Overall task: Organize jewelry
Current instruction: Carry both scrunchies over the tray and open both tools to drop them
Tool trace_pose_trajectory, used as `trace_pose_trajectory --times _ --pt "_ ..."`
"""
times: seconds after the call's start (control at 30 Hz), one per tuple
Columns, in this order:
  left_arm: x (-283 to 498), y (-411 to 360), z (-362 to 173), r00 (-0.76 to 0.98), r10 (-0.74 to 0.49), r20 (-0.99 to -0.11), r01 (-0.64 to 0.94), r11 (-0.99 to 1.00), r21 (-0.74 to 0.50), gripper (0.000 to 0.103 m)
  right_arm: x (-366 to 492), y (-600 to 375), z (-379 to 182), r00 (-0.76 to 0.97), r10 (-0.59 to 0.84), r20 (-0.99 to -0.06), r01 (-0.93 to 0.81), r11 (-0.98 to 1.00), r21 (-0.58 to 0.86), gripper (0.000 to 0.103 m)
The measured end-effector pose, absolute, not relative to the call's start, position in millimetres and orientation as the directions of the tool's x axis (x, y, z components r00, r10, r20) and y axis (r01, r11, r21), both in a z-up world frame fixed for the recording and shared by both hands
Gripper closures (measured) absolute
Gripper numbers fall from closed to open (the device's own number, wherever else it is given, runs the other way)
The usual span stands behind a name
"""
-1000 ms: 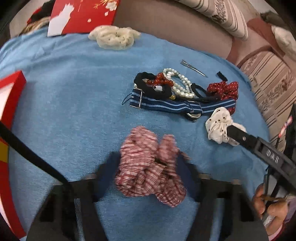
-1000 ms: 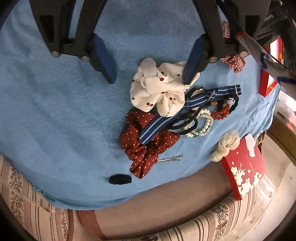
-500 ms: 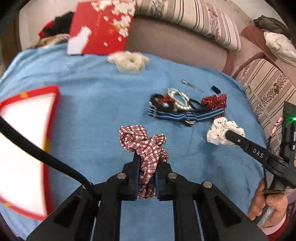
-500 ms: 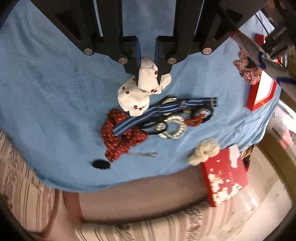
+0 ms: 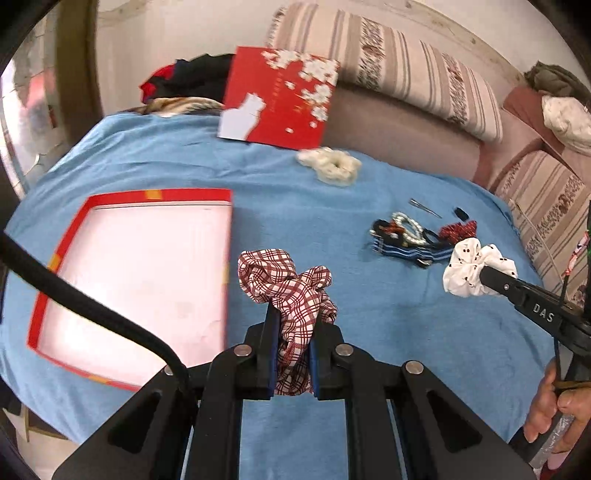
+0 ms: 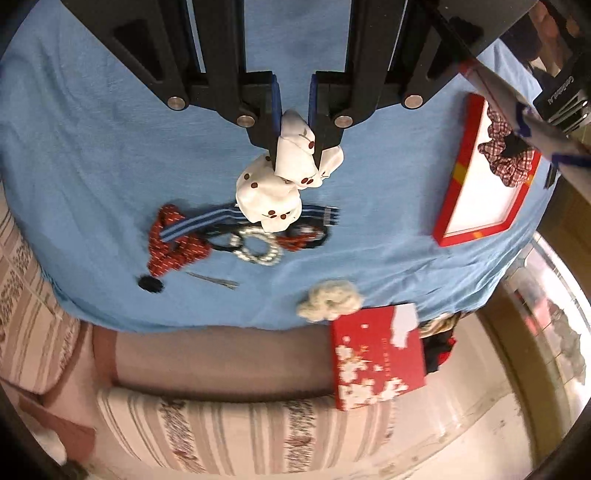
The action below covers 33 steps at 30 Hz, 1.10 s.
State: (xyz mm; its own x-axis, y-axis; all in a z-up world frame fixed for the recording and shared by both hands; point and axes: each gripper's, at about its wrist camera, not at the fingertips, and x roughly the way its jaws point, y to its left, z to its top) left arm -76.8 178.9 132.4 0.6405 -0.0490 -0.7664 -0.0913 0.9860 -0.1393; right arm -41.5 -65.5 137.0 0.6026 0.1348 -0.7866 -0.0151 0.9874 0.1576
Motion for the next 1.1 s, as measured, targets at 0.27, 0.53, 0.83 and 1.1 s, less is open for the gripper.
trace_pose_trajectory --times 0.27,0.53,0.83,1.1 --pt "-92.1 224.5 135.1 0.672 0.037 -0.74 -0.176 0.978 -0.111 0.091 -47.9 -3.2 147.1 0.59 0.163 -0.79 -0.124 0.986 0.11 0.091" --pt "-75.4 282.1 122.3 0.663 0.108 -0.741 -0.269 0.958 -0.101 0.091 -26.5 66.9 145.2 0.545 0.231 -0.806 -0.23 0.966 0.121 0.091" --pt "-29.1 358.2 101.9 0.63 0.16 -0.76 -0.39 0.911 -0.132 0.091 23.0 157.6 135.7 0.485 0.324 -0.812 -0.34 0.926 0.167 0.091" --pt "8.3 411.9 82.9 0.593 0.218 -0.775 -0.483 0.867 -0.125 0.091 65.1 220.1 123.0 0.475 0.337 -0.813 -0.407 0.903 0.137 0.09"
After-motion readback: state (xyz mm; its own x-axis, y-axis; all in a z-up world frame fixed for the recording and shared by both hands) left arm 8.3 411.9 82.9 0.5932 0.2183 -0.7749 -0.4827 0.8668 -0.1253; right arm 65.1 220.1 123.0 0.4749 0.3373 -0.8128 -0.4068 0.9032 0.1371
